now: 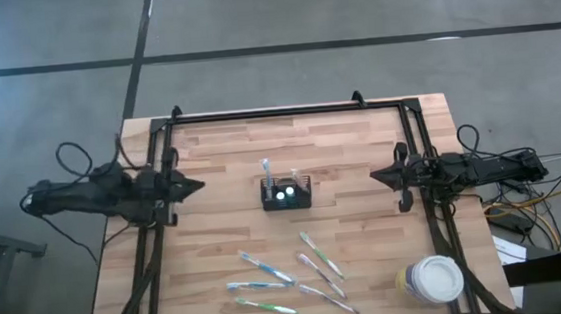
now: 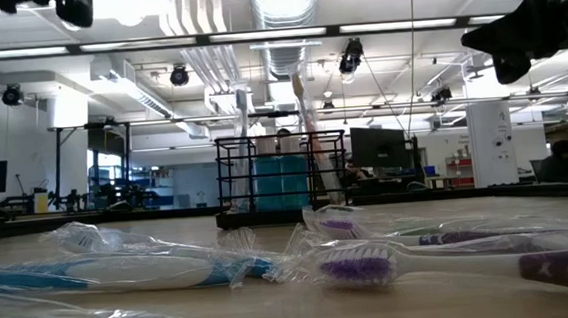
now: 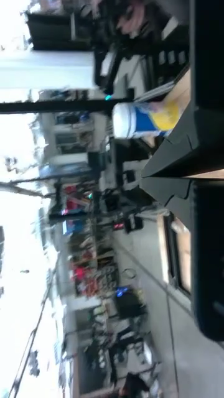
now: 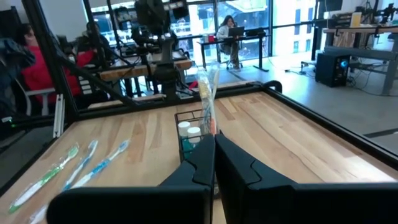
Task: Pick & Place toothbrushing station
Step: Put the top green toothbrush into the black mesh organizer
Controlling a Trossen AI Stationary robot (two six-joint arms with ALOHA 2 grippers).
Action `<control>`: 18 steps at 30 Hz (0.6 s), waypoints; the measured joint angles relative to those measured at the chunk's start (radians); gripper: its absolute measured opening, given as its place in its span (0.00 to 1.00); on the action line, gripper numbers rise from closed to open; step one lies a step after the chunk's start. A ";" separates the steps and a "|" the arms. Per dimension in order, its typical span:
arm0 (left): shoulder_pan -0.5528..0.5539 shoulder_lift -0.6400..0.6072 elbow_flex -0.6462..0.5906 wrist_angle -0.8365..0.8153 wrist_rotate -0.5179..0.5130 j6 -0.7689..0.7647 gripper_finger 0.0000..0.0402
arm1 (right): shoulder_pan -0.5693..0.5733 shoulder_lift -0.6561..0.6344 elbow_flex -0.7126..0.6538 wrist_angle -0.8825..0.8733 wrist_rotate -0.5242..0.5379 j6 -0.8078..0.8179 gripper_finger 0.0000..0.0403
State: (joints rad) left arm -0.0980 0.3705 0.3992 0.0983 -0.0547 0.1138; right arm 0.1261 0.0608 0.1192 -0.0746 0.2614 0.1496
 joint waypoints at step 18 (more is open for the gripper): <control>0.216 -0.166 -0.288 0.042 0.126 -0.056 0.00 | 0.000 0.000 0.000 0.007 0.000 0.058 0.02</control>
State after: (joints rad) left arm 0.1184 0.2047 0.1115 0.1402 0.0709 0.0574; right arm 0.1261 0.0608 0.1192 -0.0677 0.2615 0.2081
